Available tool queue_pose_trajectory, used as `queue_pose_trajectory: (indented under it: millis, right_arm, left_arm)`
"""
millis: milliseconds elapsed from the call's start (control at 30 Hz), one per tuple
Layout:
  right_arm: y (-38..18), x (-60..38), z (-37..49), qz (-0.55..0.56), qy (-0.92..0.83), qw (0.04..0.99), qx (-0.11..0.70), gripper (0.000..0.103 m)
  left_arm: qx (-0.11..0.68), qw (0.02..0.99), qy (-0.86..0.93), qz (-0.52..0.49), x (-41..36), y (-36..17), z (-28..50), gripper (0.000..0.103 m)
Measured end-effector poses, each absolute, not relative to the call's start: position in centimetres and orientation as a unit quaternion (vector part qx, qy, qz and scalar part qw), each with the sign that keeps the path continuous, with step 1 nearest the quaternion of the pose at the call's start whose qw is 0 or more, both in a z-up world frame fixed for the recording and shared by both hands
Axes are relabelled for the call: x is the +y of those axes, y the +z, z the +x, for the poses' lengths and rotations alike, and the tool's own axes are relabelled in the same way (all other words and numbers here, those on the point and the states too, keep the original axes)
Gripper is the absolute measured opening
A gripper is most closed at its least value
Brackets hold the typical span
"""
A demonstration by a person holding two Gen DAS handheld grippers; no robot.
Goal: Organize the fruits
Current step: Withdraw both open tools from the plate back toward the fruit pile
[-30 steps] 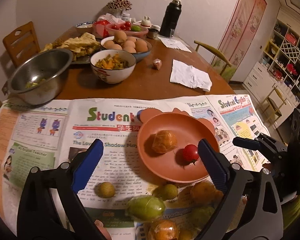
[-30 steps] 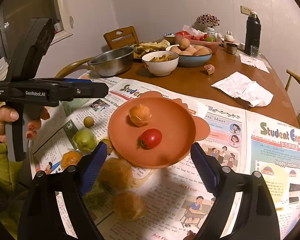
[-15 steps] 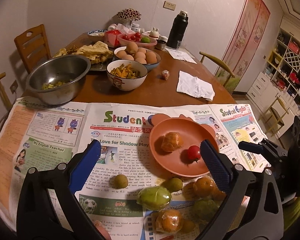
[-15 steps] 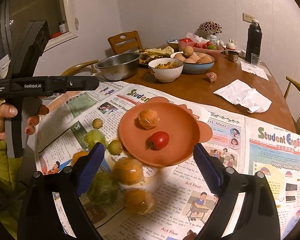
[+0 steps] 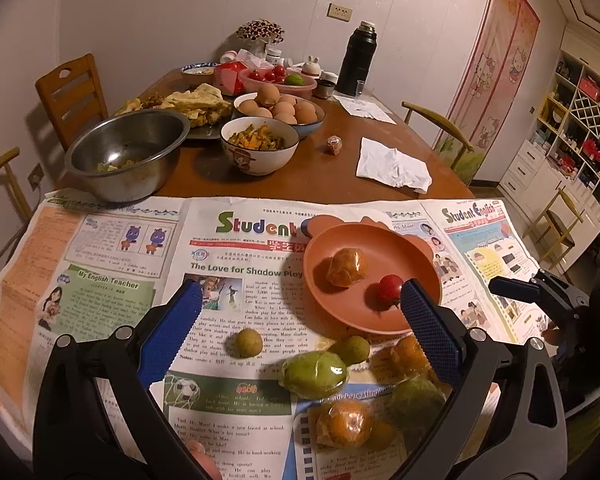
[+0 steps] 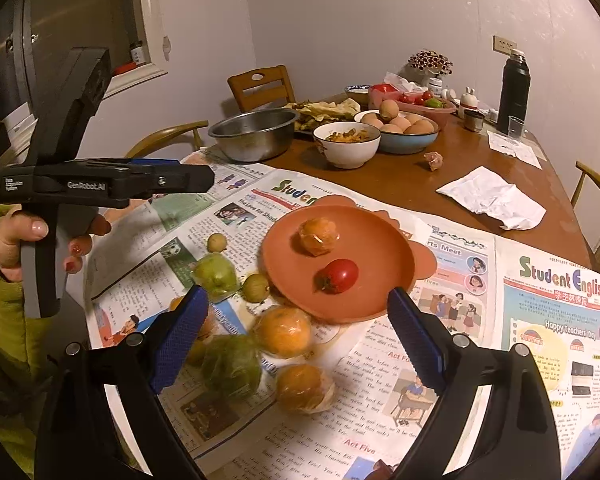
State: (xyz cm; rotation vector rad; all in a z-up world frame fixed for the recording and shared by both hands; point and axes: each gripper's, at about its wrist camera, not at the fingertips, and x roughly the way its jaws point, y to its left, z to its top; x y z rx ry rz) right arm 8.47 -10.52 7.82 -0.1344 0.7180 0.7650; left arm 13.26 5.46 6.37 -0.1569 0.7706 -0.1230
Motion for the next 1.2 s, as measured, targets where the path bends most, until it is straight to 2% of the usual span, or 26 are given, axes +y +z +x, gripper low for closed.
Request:
queue_pose_trajectory:
  millis: [1200]
  right_arm:
    - [5.2,-8.5,3.6,-0.092,0.396,0.833,0.377,0.091]
  left_arm:
    - [0.391,0.917,-0.041,-0.063,4.4,3.7,9.9,0.093]
